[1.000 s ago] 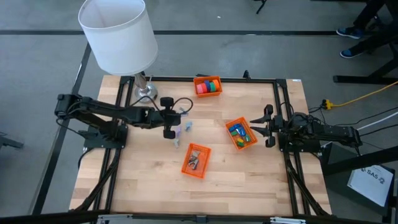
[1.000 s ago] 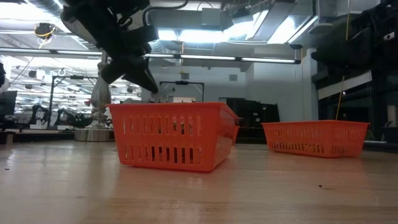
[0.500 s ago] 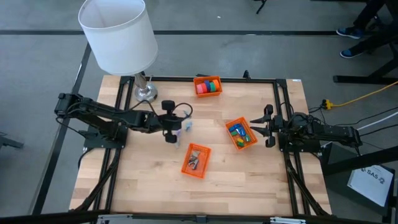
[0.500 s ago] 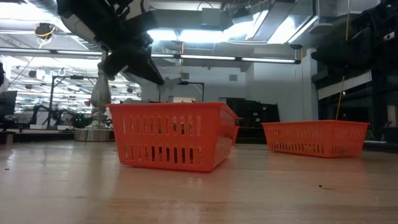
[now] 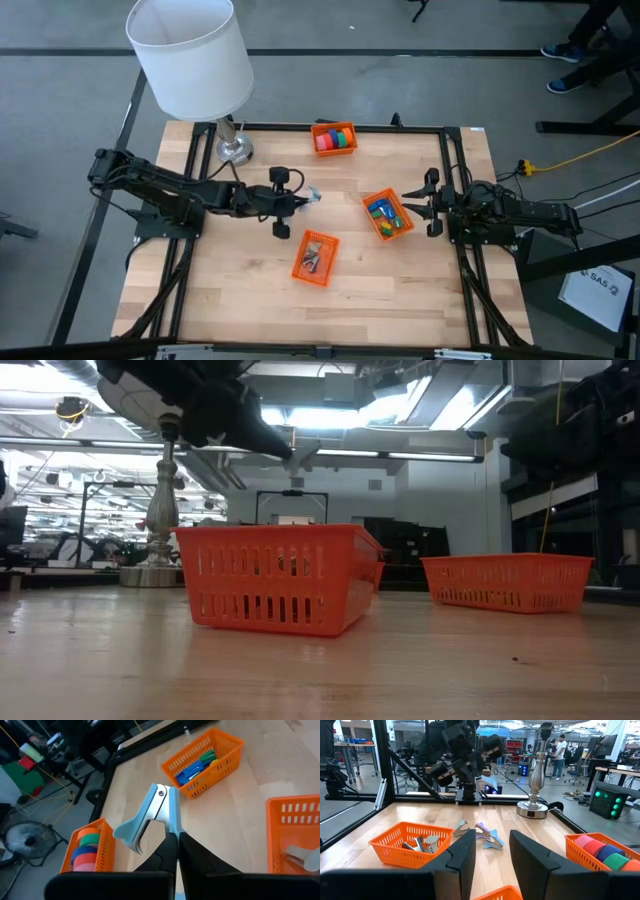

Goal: Pick and place Stapler, Stapler remover, tape
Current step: Put the blue staple remover into the bottom orange bin

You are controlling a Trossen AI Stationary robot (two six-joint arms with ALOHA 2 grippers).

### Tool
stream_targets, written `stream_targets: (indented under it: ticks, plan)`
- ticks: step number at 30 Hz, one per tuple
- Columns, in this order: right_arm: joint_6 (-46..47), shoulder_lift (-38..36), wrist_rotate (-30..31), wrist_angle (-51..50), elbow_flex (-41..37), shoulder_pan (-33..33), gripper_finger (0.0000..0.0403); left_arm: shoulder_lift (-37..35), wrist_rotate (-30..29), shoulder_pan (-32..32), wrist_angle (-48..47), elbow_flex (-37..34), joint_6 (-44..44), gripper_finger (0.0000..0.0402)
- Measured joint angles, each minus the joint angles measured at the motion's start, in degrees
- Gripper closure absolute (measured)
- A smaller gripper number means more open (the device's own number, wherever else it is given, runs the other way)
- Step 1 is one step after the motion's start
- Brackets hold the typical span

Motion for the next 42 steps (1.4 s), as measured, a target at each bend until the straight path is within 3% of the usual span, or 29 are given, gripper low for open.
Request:
stream_targets:
  ticks: [6,16,22,31,37,42]
  plan:
    - [-0.01,0.0,-0.01,0.0,0.0,0.01,0.0279,0.02,0.08,-1.18,1.46,0.0,-1.49,0.0398]
    - [-0.02,0.0,-0.01,0.0,0.0,0.02,0.0279,0.68,13.07,-4.12,9.67,0.0,-7.01,0.0398]
    - [-0.02,0.0,0.0,-0.02,0.0,0.02,0.0279,5.35,22.46,-5.83,16.28,0.0,-8.85,0.0398]
    - [-0.02,0.0,-0.01,-0.01,0.0,0.01,0.0279,12.23,29.94,-8.55,19.98,0.0,-19.2,0.0398]
    - [-0.02,0.0,-0.01,0.0,0.0,0.02,0.0279,15.85,30.85,-10.73,19.82,0.0,-26.53,0.0398]
    - [-0.02,0.0,0.0,0.0,0.0,0.0,0.0279,17.51,26.81,-11.01,19.75,0.0,-29.01,0.0391]
